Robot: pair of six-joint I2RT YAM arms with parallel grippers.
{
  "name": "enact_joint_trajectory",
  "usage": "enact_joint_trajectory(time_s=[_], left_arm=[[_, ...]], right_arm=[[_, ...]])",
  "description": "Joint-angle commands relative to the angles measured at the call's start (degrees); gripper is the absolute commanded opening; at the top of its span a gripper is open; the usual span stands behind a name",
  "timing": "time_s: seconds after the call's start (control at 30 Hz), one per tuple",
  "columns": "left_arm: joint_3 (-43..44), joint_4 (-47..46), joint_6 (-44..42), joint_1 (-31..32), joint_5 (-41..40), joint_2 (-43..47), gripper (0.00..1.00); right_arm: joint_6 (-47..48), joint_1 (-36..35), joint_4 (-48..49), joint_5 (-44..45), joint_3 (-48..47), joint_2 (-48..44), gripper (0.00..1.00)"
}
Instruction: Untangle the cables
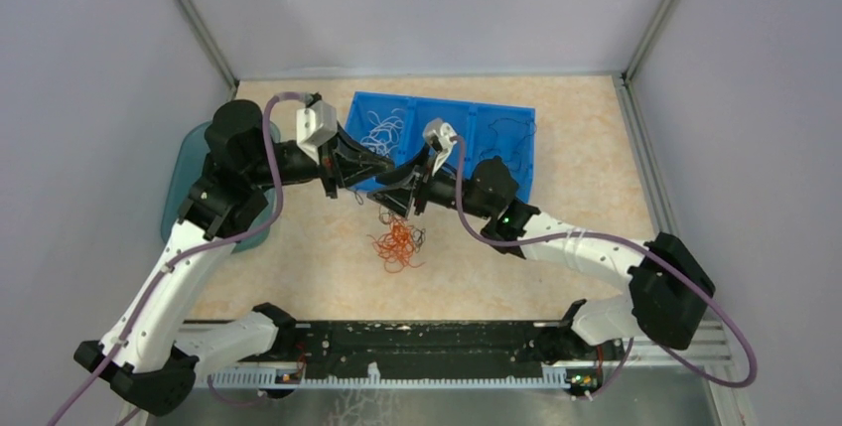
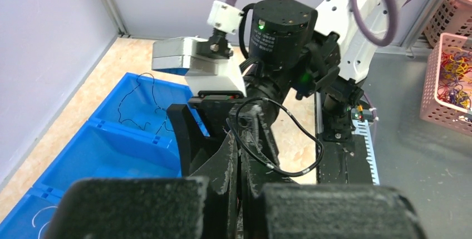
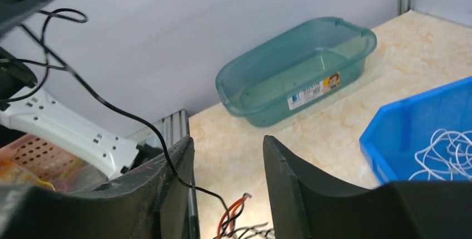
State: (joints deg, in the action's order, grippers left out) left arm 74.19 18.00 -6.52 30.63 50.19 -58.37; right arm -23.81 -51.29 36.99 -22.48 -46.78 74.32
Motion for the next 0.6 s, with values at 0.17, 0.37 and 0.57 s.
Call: enact_joint_trajectory(time_s=[0.17, 0.37, 0.57], left_arm=[[7.65, -0.86, 1.99, 0.29, 3.26, -1.25, 0.01], [14.25, -2.24, 1.97, 0.22, 3.26, -2.18, 0.01], [20.87, -4.53, 1.54, 0.22, 1.88, -3.77, 0.01]], right_arm=[[-6.07, -1.0, 18.41, 2.33, 2.73, 6.87, 0.36], [-6.14, -1.05, 21.34, 5.14, 9.16, 8.17, 0.34], [-6.67, -1.01, 23.3, 7.19, 13.35, 9.85, 0.34]])
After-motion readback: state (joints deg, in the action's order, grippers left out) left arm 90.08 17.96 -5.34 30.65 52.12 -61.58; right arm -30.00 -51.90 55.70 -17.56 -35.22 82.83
